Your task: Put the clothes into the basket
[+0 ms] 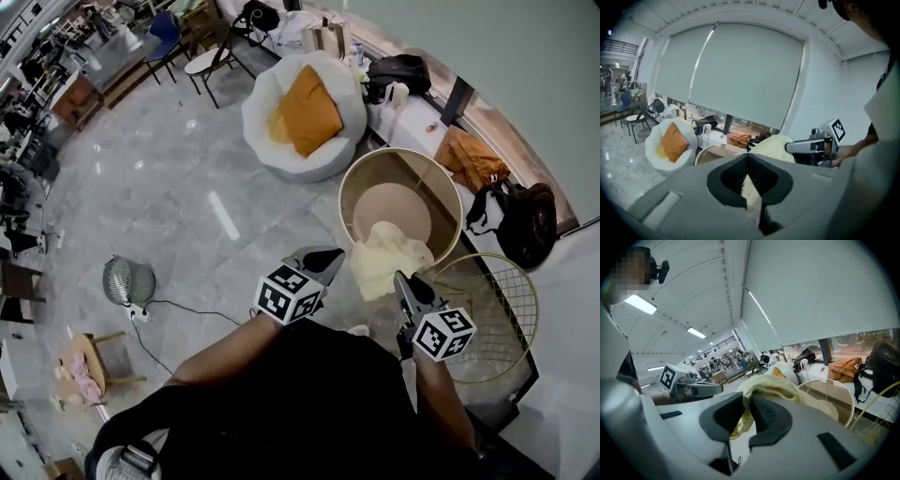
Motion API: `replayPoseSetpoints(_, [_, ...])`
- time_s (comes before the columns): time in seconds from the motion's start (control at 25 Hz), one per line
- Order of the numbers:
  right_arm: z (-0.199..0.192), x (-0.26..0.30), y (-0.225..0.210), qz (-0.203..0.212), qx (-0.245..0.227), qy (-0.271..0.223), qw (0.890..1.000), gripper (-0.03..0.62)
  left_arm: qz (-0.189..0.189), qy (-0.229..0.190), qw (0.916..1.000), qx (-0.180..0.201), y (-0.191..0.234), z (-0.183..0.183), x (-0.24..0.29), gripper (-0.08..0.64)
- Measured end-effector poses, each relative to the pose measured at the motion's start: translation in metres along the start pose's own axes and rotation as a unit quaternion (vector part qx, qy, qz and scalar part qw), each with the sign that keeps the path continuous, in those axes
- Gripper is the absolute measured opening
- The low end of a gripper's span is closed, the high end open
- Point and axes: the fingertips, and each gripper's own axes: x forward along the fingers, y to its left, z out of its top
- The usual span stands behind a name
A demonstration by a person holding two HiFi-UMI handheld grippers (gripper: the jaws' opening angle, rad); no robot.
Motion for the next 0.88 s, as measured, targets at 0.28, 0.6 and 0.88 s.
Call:
replayPoseSetpoints(0.28, [0.009, 0.07, 0.067, 0.037, -0.01, 0.016, 0.999, 0.054, 0.038, -0.02, 0.9989, -0.02, 0.073, -0.005, -0.069, 0.0])
replayPoseSetpoints(0.6, [0.002, 0.136, 0.135, 0.064, -0.023, 0.037, 0.997, 0.054, 0.059, -0.043, 0.9963, -0.044, 0.148, -0.012, -0.122, 0.0])
replayPoseSetpoints(0.88, [-0.013, 0.198, 0.181, 0.082, -0.036, 0.066, 0.994, 0.054, 0.074, -0.052, 0.994, -0.06, 0.203, -0.026, -0.166, 0.0])
